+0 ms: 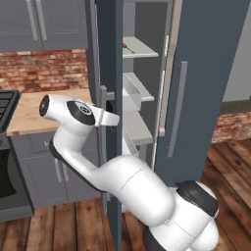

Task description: Store the kebab skewer in the freezer for long-term storage. Close the freezer door after placing the cooked food.

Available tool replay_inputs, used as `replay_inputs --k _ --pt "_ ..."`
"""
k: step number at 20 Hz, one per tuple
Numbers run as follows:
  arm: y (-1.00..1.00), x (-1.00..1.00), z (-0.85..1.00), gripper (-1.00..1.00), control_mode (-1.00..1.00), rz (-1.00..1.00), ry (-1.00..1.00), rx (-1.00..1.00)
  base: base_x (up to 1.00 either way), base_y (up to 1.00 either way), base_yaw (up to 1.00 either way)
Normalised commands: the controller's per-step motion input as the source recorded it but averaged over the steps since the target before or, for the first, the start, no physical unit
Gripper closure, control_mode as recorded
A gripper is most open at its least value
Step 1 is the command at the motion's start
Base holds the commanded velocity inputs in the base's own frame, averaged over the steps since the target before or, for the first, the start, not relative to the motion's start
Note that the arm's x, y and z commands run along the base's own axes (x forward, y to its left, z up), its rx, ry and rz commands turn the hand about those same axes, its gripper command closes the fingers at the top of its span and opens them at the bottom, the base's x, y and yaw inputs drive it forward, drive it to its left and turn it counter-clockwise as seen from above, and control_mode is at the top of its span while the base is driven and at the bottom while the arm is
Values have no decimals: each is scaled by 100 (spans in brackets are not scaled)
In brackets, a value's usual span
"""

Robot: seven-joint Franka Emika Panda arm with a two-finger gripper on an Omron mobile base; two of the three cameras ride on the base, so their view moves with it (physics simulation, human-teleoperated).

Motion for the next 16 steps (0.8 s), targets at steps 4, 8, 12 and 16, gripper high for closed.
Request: replay_inputs --k 4,8,12,16 --pt "0 45 -10 -100 -100 0 15 -1 0 0 0" --pt "0 46 -9 -100 -100 0 10 0 0 0 0" --pt "0 41 -8 -100 -100 0 4 0 0 0 0" --pt "-7 39 -8 -100 -100 0 4 0 0 0 0"
